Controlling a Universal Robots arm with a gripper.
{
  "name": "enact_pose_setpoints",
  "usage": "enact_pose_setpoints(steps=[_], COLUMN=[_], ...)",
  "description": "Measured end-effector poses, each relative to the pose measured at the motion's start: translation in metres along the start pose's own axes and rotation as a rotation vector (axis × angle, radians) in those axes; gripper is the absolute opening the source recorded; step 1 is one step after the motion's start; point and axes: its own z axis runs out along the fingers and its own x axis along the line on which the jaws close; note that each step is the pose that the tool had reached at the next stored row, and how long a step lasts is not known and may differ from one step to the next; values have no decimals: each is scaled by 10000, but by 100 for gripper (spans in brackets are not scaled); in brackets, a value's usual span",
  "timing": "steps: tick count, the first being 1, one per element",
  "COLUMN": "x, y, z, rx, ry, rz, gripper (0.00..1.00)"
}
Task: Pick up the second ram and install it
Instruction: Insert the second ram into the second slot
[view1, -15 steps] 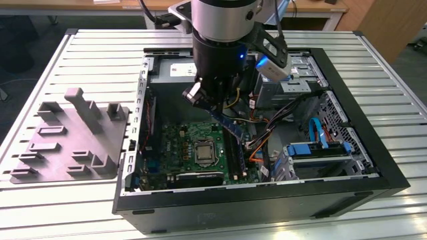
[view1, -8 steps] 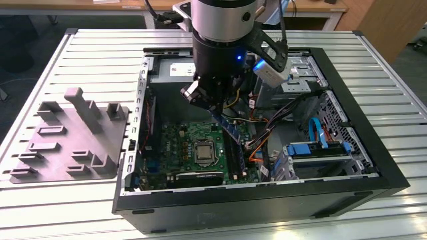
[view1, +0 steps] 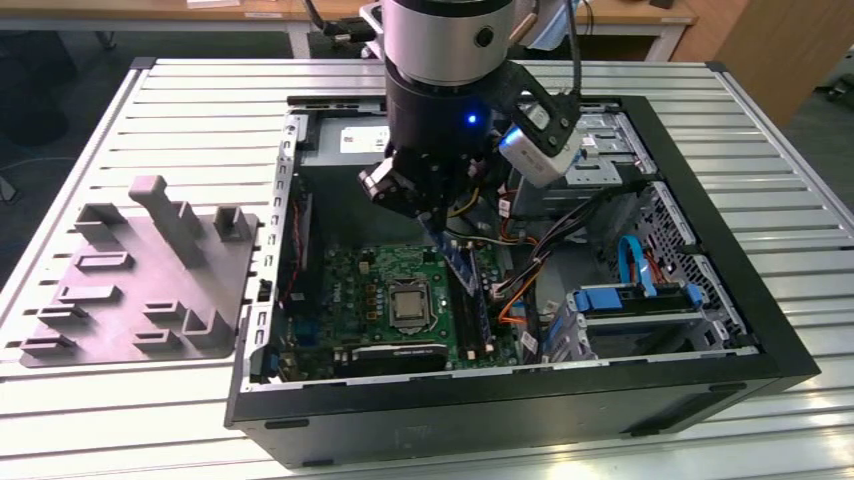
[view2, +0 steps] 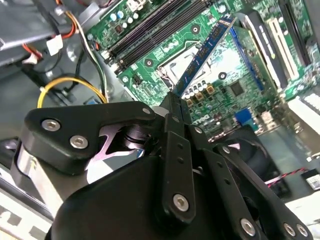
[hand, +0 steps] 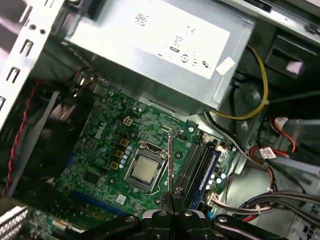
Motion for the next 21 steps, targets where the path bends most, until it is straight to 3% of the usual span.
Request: enact_pose_setpoints(steps=[19,21], x=[1,1], y=[-1,-1], z=[18,18], rx=[146,148], ry=[-101,-102], rz=[3443,3485], gripper=[11,11])
